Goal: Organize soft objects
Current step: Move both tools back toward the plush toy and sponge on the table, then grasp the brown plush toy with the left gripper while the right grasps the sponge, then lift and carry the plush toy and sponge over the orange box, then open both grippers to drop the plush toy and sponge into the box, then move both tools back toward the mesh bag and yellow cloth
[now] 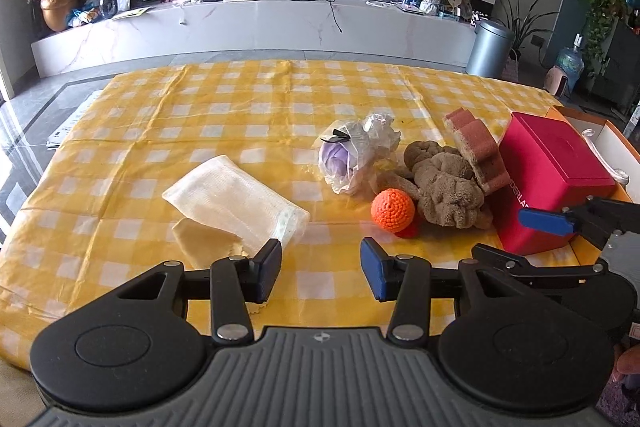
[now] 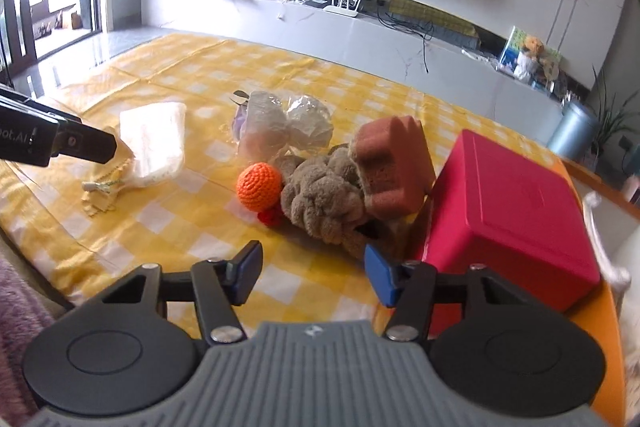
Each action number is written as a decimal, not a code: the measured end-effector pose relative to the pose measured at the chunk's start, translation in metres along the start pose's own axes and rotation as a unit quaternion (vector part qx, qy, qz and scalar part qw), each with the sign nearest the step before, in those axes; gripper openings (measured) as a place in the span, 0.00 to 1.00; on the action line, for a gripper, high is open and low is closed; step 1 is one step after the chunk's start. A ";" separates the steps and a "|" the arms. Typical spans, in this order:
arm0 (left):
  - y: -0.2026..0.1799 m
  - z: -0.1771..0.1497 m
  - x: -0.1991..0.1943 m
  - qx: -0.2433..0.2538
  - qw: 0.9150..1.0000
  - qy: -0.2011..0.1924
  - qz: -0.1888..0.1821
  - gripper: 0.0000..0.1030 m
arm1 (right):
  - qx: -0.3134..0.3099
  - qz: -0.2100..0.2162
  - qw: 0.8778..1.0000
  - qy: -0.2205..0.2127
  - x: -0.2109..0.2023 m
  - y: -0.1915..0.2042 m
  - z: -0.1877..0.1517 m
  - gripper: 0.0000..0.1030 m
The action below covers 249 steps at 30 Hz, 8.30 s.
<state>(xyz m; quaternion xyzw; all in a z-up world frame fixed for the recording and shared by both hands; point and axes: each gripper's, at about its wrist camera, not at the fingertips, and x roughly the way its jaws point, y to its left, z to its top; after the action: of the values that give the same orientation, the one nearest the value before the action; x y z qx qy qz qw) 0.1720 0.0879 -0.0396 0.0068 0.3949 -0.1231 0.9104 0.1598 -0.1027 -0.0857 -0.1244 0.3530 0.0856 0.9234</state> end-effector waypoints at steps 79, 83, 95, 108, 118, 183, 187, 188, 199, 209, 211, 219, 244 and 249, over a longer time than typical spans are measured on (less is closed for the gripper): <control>-0.076 -0.035 0.039 0.002 0.999 0.030 -0.043 0.37 | 0.173 0.034 0.984 -0.015 -0.009 -0.039 -0.022 0.38; -0.076 -0.035 0.031 0.004 0.999 0.012 -0.036 0.33 | 0.136 0.026 0.990 -0.028 -0.022 -0.035 -0.025 0.33; -0.078 -0.040 -0.021 -0.013 0.998 -0.058 -0.020 0.30 | 0.134 0.040 0.989 -0.046 -0.061 -0.044 -0.039 0.32; -0.105 -0.038 -0.103 -0.008 0.994 -0.106 -0.023 0.30 | 0.147 0.063 0.981 -0.110 -0.140 -0.046 -0.051 0.32; -0.146 -0.022 -0.128 0.025 0.988 -0.134 -0.066 0.30 | 0.170 0.020 0.975 -0.141 -0.200 -0.079 -0.072 0.33; -0.360 0.077 0.118 0.256 0.953 0.094 -0.131 0.49 | 0.057 -0.058 0.995 0.052 -0.024 -0.307 -0.059 0.38; -0.357 0.086 0.109 0.257 0.952 0.090 -0.138 0.63 | 0.047 -0.066 0.995 0.061 -0.029 -0.305 -0.054 0.59; -0.357 0.088 0.105 0.256 0.953 0.087 -0.139 0.63 | 0.047 -0.066 0.995 0.061 -0.032 -0.304 -0.054 0.63; -0.350 0.108 0.055 0.256 0.951 0.099 -0.145 0.66 | 0.120 -0.063 0.986 0.099 -0.080 -0.312 -0.033 0.75; -0.324 0.097 0.007 0.255 0.947 0.129 -0.146 0.66 | 0.231 -0.033 0.963 0.132 -0.125 -0.298 -0.025 0.91; -0.313 0.092 -0.003 0.246 0.950 0.123 -0.145 0.66 | 0.240 -0.033 0.962 0.126 -0.134 -0.288 -0.028 0.92; -0.244 0.064 -0.040 0.169 0.974 0.084 -0.125 0.66 | 0.269 -0.040 0.956 0.109 -0.156 -0.237 -0.040 0.92; -0.032 -0.011 -0.089 -0.044 0.998 0.032 0.008 0.66 | 0.235 0.003 0.969 0.071 -0.116 -0.055 -0.040 0.93; -0.011 -0.017 -0.083 -0.043 0.998 0.040 0.005 0.66 | 0.226 0.024 0.971 0.071 -0.098 -0.036 -0.026 0.93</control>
<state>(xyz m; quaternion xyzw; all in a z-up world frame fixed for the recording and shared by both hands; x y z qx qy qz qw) 0.1023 0.0970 0.0095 -0.0254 0.4357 -0.1006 0.8941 0.0796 -0.1517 -0.0324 0.0903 0.4311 0.0161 0.8976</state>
